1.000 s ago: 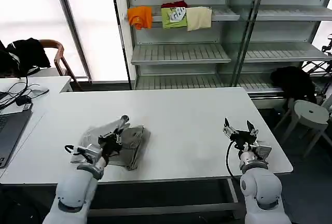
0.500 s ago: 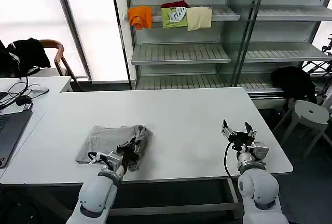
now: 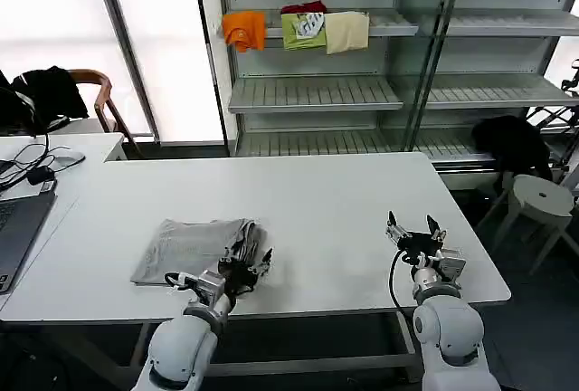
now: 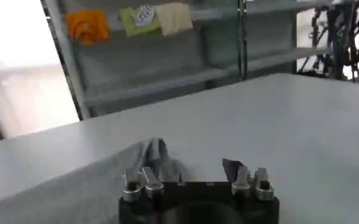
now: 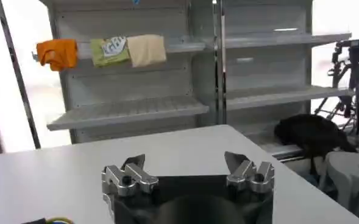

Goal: Fold and organize the clothes.

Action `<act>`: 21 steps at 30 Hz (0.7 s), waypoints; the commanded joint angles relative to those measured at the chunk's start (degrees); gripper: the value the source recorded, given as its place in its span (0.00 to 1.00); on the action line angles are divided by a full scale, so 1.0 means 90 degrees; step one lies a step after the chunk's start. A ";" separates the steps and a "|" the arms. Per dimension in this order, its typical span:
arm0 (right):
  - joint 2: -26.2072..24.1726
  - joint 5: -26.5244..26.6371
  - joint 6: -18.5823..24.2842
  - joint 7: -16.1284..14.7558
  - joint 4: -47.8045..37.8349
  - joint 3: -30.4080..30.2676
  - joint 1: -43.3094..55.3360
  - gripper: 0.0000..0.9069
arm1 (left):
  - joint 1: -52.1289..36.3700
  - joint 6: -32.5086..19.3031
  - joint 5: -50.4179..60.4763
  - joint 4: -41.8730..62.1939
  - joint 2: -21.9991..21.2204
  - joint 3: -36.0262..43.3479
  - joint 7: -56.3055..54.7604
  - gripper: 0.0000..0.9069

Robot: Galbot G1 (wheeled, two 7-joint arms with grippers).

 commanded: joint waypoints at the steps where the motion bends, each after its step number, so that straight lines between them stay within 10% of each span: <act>1: -0.0001 -0.0069 -0.0016 -0.0022 0.0031 -0.0044 0.0004 1.00 | -0.0115 -0.0534 -0.2023 0.0167 0.0615 -0.2574 -0.0003 1.00; 21: 0.0107 -0.0298 -0.0189 -0.0231 -0.0025 -0.0457 0.0311 1.00 | -0.0297 -0.0397 -0.2043 0.2145 0.1070 -0.2750 -0.0089 1.00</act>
